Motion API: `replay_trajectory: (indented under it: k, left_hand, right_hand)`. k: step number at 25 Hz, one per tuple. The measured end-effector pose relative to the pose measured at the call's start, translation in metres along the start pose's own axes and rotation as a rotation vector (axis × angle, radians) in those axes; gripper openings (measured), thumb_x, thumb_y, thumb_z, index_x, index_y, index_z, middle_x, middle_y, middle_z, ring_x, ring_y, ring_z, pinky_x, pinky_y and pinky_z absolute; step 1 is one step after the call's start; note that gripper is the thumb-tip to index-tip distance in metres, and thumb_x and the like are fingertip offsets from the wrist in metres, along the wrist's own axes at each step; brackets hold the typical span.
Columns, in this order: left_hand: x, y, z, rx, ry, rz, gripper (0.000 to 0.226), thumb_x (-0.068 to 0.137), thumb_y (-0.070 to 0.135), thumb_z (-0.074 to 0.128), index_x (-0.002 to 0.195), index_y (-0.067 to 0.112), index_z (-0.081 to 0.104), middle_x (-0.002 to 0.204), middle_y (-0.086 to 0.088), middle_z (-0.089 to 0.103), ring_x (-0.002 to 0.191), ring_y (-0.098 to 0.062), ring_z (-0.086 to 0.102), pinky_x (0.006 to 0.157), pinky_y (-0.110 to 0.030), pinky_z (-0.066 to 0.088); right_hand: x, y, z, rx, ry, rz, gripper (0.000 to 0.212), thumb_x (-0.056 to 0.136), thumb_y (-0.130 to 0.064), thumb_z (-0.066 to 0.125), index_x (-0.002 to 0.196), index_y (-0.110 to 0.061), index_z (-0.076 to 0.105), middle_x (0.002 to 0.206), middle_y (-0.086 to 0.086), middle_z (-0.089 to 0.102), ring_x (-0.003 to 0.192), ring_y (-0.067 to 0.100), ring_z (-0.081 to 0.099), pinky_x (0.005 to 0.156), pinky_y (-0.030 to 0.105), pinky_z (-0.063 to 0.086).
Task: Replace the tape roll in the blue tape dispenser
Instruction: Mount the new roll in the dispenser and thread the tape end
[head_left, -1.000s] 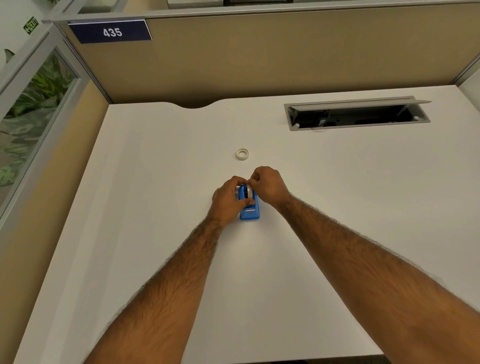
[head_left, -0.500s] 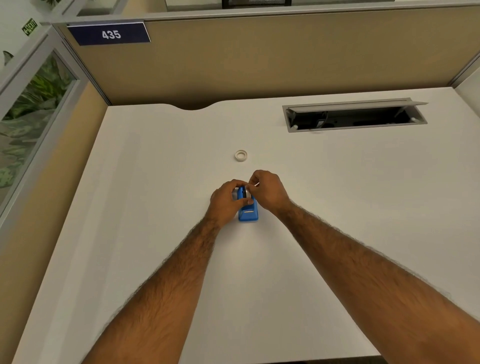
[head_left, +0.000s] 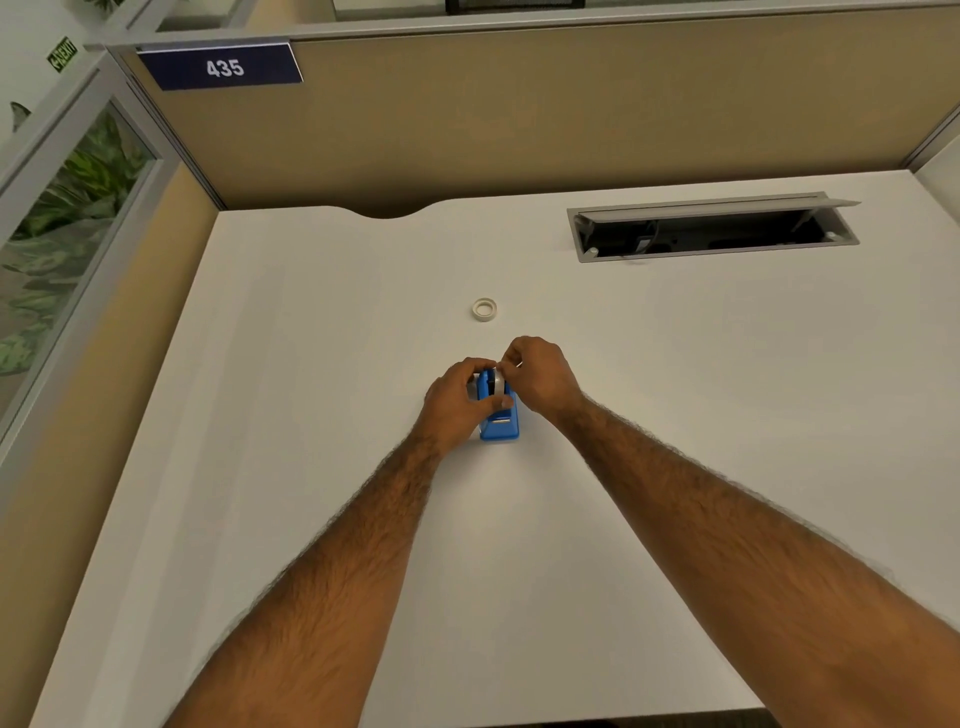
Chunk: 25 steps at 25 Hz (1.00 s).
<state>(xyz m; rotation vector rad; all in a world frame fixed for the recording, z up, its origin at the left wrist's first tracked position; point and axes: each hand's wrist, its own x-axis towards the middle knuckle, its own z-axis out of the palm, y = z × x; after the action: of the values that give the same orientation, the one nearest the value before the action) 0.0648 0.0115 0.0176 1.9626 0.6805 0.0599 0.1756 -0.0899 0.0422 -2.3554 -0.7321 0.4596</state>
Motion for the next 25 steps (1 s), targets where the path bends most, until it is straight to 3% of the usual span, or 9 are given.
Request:
replay_trajectory:
  k: [6,15,25]
  left_hand:
    - [0.001,0.0,0.0,0.01,0.008,0.01,0.048,0.082,0.031,0.081,0.124,0.021,0.061,0.123,0.003,0.066,0.111,-0.014,0.059,0.1,-0.032,0.048]
    - [-0.002,0.005,0.003,0.013,0.026,0.013,0.051,0.077,0.018,0.084,0.122,0.018,0.059,0.123,0.0,0.065,0.11,-0.018,0.059,0.096,-0.03,0.047]
    - [0.005,-0.005,0.0,-0.003,-0.013,-0.018,0.052,0.084,0.033,0.078,0.131,0.022,0.059,0.131,0.001,0.063,0.117,-0.017,0.059,0.101,-0.034,0.049]
  right_hand:
    - [-0.011,0.005,0.003,0.03,0.017,-0.026,0.008,0.09,-0.02,0.062,0.087,-0.013,0.062,0.091,0.002,0.064,0.082,0.017,0.059,0.067,0.025,0.043]
    - [0.0,-0.002,0.002,-0.04,0.012,-0.013,0.015,0.092,-0.015,0.056,0.092,-0.004,0.066,0.093,0.011,0.068,0.084,0.023,0.062,0.074,0.034,0.051]
    - [-0.01,0.005,0.004,0.018,0.013,-0.006,0.011,0.091,-0.022,0.062,0.094,-0.012,0.064,0.099,0.005,0.065,0.088,0.019,0.061,0.071,0.026,0.045]
